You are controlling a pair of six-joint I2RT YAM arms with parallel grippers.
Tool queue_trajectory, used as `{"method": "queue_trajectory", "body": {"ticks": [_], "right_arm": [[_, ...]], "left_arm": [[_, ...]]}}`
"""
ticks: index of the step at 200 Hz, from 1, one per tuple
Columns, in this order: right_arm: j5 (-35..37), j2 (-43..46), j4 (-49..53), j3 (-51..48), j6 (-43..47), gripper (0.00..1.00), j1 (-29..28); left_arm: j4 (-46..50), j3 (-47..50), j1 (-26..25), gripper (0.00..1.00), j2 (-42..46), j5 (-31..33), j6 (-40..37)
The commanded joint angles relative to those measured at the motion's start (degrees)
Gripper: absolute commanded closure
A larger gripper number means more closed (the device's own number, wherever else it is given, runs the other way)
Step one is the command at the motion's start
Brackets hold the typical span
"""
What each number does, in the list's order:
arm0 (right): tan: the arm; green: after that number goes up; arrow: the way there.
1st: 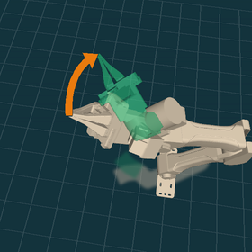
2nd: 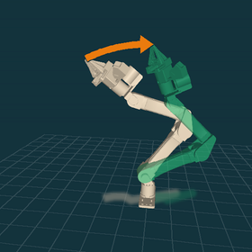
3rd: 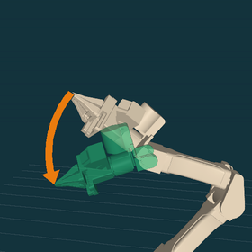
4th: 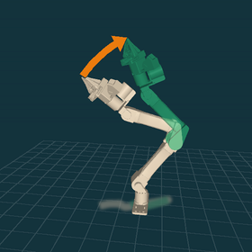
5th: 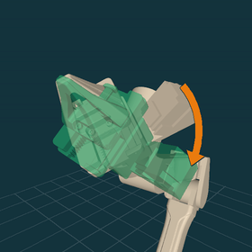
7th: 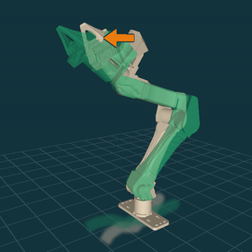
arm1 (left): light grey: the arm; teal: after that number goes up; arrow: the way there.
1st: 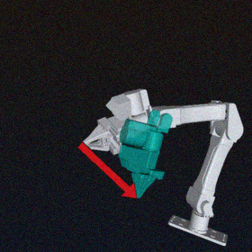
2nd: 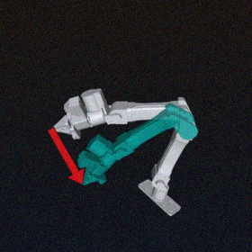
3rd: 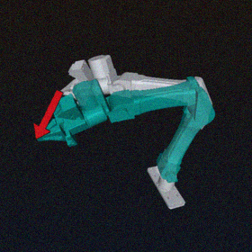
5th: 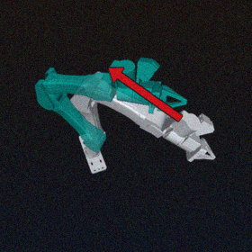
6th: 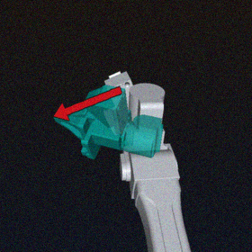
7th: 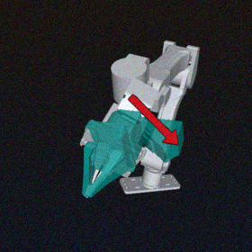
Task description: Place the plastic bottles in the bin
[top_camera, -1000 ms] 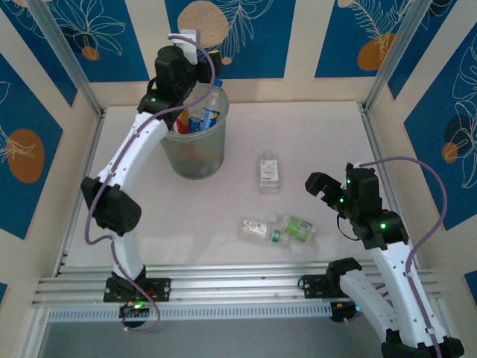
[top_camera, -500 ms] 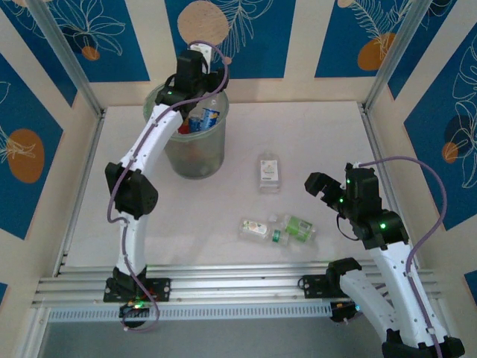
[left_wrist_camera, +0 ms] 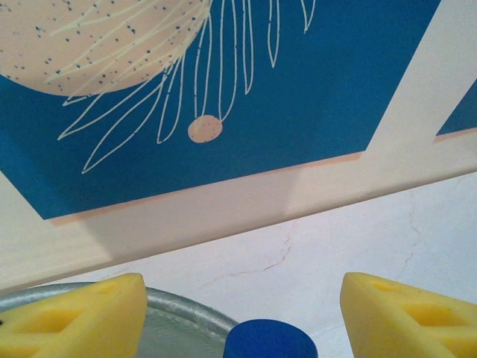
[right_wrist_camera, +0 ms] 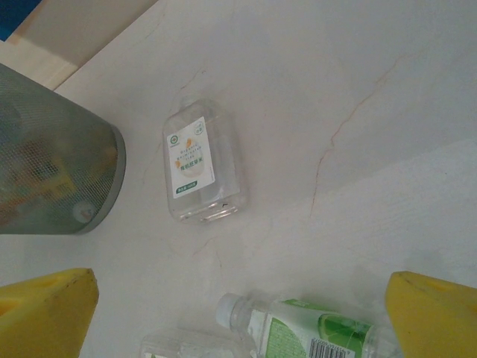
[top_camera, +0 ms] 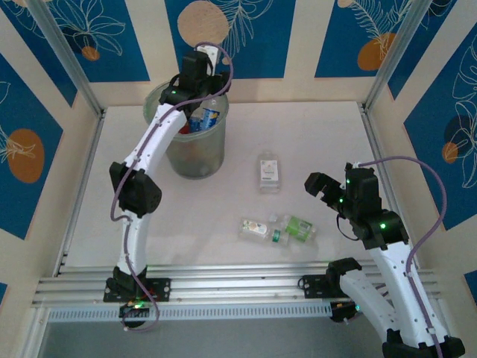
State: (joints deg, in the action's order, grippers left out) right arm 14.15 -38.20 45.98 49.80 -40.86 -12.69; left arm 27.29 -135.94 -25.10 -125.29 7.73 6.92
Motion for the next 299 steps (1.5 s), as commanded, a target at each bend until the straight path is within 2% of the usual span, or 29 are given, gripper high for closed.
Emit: {"method": "queue_trajectory", "body": {"ticks": [1,45,92,134,162,196,243,263,299], "right_arm": [[0.5,0.1,-0.6,1.2,0.8,0.01,-0.3],[0.8,0.1,-0.5,1.3,0.9,0.01,-0.5],[0.7,0.1,-0.5,1.2,0.8,0.01,-0.5],[0.8,0.2,-0.4,1.1,0.9,0.01,-0.5],[0.9,0.4,0.0,1.0,0.9,0.01,-0.5],[1.1,0.6,-0.2,1.1,1.1,0.01,-0.5],[0.9,0.7,-0.5,0.8,1.0,0.01,-0.6],[0.9,0.9,-0.7,0.8,0.9,0.01,-0.6],[0.4,1.0,-0.7,0.8,0.8,0.01,-0.6]], "left_arm": [[1.0,-2.9,-0.5,0.32,-1.7,0.4,-1.3],[1.3,-3.6,-0.6,0.39,-2.7,1.4,-1.5],[0.4,-3.6,-0.6,0.61,-2.1,1.9,-0.9],[-3.0,-1.8,-0.6,0.69,1.0,3.2,0.4],[-9.7,6.4,-0.6,0.74,6.5,4.0,1.0],[-22.6,22.8,-0.6,0.77,15.4,4.1,1.3],[-37.1,41.8,-0.6,0.78,24.9,3.0,1.9],[-40.4,46.3,-0.6,0.78,26.6,2.3,2.7],[-42.6,48.4,-0.5,0.78,25.9,2.2,4.1]]}}
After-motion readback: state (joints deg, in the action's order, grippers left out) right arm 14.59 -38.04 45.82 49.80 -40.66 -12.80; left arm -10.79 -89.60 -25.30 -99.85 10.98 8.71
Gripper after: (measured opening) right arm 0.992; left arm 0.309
